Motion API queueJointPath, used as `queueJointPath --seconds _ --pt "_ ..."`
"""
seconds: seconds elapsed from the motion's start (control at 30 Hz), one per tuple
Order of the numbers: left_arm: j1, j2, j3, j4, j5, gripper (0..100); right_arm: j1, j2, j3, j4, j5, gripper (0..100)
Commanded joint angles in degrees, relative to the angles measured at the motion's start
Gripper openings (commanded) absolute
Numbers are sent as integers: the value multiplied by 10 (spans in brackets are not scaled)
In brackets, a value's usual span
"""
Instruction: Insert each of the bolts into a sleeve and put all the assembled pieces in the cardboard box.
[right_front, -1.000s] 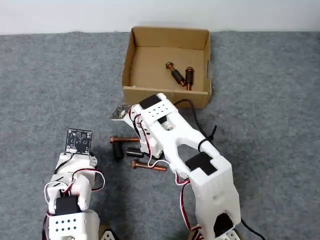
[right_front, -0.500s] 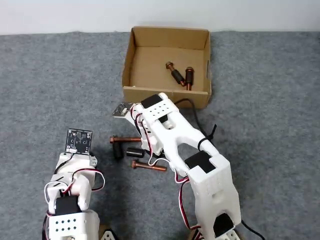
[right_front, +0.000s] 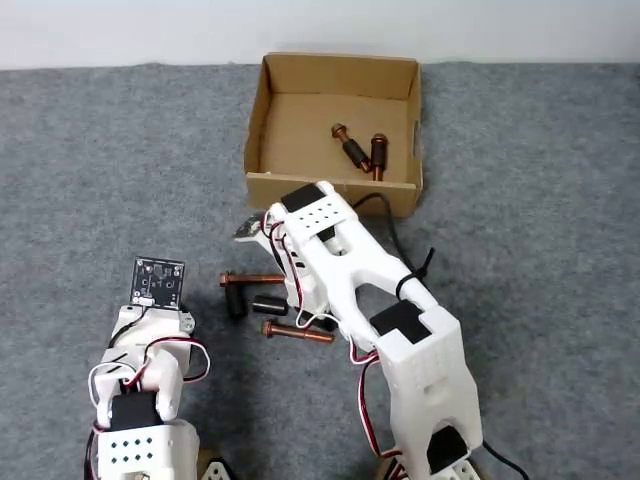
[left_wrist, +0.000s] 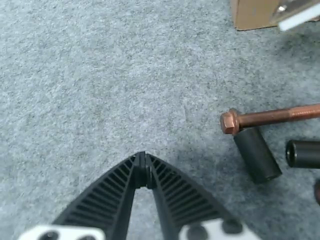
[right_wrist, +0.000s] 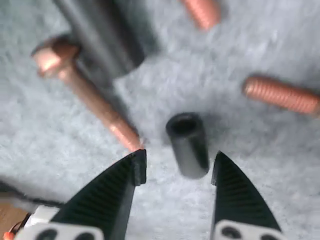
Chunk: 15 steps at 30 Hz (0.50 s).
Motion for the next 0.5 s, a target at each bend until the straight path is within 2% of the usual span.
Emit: queueJointPath --seconds 0.0,0.27,0.47 --pt "-3 3 -1 -18 -2 6 16 0 -25 15 -8 210" --pt "-3 3 -1 -18 -2 6 15 6 -22 -68 -5 208" --pt "-3 3 -1 -18 -2 6 15 52 -23 -72 -8 208"
